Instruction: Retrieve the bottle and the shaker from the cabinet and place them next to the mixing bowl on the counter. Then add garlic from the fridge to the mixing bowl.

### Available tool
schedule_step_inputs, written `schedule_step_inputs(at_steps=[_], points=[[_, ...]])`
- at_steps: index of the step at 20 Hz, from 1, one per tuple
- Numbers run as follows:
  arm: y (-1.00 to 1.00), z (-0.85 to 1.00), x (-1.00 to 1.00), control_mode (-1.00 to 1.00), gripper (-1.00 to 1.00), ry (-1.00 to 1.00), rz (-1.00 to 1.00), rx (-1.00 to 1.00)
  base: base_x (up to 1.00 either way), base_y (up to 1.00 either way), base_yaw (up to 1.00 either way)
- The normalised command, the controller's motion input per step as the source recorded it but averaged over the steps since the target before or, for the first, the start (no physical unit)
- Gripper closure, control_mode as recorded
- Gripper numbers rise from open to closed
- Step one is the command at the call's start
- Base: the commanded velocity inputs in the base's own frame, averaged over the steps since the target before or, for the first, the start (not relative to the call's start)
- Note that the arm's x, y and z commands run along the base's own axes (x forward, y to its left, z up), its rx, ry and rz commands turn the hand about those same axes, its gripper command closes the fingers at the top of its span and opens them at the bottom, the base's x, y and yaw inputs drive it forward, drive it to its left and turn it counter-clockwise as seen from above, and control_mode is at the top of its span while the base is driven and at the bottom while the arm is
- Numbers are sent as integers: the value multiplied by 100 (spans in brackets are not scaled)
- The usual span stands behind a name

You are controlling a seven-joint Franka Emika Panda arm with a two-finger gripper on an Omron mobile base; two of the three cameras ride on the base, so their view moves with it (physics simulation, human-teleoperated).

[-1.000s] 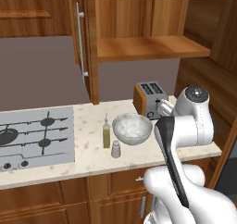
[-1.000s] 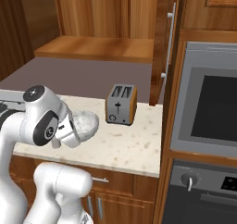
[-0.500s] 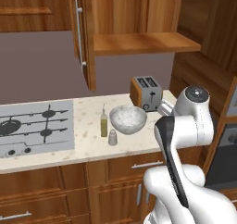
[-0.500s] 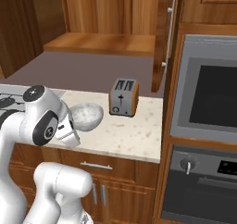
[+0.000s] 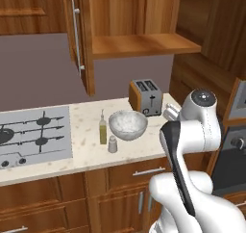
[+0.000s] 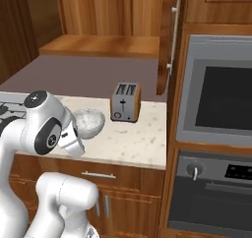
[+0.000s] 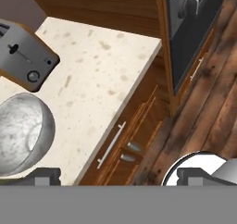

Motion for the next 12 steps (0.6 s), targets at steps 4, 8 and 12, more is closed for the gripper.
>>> schedule_step_inputs(at_steps=[4, 8, 12], points=[[0, 0, 0, 100, -100, 0, 0, 0, -13, 6, -25], [0, 0, 0, 100, -100, 0, 0, 0, -12, 5, -29], [0, 0, 0, 100, -100, 0, 0, 0, -21, 0, -34]])
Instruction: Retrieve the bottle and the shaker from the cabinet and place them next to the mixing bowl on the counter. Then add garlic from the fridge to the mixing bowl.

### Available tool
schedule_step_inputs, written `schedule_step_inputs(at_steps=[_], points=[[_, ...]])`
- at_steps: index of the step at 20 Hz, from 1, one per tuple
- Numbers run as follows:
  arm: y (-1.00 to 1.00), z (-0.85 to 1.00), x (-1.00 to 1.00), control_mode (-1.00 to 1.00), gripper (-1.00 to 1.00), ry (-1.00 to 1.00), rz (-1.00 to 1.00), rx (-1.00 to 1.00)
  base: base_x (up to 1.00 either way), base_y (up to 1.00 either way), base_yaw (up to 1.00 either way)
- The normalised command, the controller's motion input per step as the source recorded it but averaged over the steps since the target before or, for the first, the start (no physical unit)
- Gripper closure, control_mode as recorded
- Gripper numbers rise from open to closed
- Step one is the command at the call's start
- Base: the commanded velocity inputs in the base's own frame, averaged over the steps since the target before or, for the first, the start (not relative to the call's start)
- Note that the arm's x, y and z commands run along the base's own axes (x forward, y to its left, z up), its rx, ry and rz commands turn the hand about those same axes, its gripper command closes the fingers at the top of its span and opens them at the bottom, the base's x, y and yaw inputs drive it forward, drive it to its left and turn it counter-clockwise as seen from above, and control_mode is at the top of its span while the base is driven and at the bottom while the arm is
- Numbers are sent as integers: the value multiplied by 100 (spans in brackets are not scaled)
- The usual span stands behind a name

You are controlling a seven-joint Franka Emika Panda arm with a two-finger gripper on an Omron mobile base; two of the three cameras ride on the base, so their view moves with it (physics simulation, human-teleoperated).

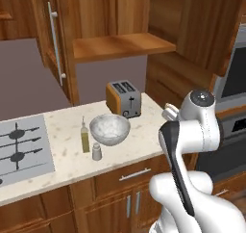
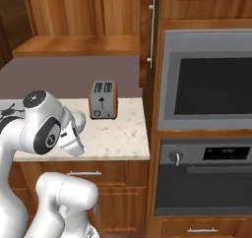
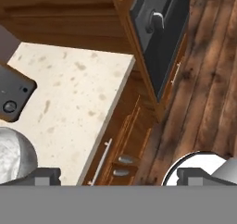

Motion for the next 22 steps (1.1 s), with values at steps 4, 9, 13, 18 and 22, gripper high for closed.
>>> schedule_step_inputs(at_steps=[4, 9, 13, 18, 22], points=[[0, 0, 0, 100, -100, 0, 0, 0, -25, 0, -39], [0, 0, 0, 100, -100, 0, 0, 0, -28, 0, -41], [0, 0, 0, 100, -100, 0, 0, 0, -29, 0, -42], [0, 0, 0, 100, -100, 0, 0, 0, -20, 0, -38], [0, 0, 0, 100, -100, 0, 0, 0, -17, 0, -38]])
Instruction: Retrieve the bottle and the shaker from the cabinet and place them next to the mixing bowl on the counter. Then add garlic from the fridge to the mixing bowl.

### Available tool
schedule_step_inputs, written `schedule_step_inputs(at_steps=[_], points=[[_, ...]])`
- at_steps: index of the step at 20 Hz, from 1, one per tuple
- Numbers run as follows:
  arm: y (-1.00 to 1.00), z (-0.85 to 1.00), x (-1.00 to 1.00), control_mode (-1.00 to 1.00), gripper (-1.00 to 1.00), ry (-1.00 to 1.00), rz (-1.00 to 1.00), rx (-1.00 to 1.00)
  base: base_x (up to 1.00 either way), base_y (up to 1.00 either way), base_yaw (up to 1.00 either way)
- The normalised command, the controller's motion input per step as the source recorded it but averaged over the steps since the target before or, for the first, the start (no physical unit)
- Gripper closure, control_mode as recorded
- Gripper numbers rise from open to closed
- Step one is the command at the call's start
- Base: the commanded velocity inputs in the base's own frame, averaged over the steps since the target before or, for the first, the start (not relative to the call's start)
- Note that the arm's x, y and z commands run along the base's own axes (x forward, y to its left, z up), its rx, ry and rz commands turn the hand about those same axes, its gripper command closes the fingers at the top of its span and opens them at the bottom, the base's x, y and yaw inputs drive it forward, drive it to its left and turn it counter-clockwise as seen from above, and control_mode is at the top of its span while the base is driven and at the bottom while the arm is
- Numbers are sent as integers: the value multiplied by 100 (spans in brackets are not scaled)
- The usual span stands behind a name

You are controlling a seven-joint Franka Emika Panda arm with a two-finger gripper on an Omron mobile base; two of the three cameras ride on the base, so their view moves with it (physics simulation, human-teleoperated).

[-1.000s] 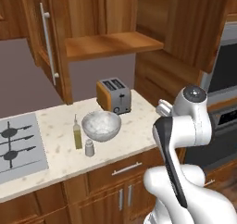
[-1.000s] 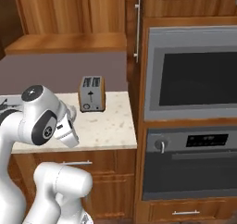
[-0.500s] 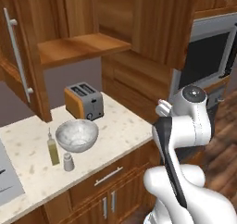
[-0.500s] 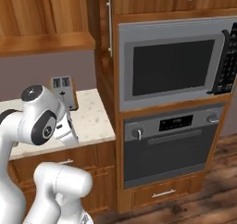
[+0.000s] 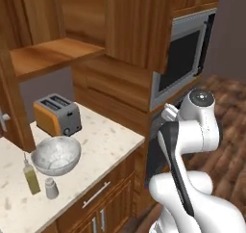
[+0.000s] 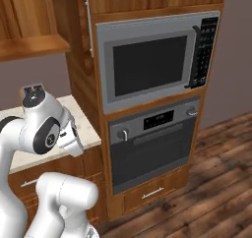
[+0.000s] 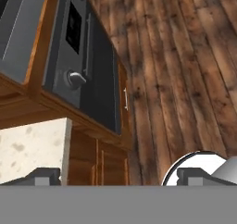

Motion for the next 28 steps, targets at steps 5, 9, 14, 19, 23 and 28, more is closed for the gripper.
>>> schedule_step_inputs(at_steps=[5, 9, 14, 19, 23, 28], points=[[0, 0, 0, 100, -100, 0, 0, 0, -8, 0, -36], [0, 0, 0, 100, -100, 0, 0, 0, -1, -8, -35], [0, 0, 0, 100, -100, 0, 0, 0, 0, -13, -36], [0, 0, 0, 100, -100, 0, 0, 0, 0, -11, -38], [0, 0, 0, 100, -100, 0, 0, 0, 0, -8, -39], [0, 0, 0, 100, -100, 0, 0, 0, 0, -8, -39]])
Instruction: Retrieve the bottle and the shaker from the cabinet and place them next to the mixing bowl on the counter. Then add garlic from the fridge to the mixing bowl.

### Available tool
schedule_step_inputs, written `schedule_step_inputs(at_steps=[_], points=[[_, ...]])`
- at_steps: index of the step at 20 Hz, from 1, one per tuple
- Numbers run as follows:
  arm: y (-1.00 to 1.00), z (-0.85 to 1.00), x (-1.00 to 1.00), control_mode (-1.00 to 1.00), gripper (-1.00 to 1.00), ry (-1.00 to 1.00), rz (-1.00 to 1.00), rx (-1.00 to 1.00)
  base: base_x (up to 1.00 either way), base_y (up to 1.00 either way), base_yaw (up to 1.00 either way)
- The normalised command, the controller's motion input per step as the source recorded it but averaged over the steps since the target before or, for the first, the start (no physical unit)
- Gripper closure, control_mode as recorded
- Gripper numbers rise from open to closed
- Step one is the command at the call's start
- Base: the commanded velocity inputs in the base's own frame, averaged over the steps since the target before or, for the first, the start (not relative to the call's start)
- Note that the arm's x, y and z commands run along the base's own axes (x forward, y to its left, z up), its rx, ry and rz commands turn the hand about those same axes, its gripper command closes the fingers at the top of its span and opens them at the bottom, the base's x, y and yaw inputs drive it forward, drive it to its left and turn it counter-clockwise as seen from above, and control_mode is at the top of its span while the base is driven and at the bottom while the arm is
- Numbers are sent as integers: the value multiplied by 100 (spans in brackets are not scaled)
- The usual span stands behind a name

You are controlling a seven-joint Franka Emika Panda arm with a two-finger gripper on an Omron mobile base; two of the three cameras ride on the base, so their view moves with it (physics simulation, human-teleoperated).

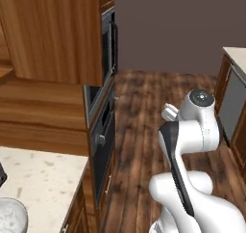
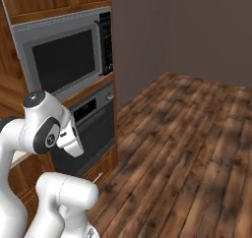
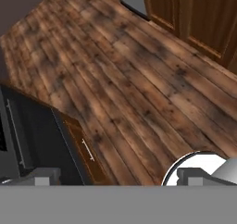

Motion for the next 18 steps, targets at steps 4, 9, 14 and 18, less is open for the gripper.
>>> schedule_step_inputs(at_steps=[4, 9, 14, 18], points=[[0, 0, 0, 100, -100, 0, 0, 0, 0, -10, -40], [0, 0, 0, 100, -100, 0, 0, 0, 0, -8, -44], [0, 0, 0, 100, -100, 0, 0, 0, 0, -4, -46], [0, 0, 0, 100, -100, 0, 0, 0, 0, -5, -48]])
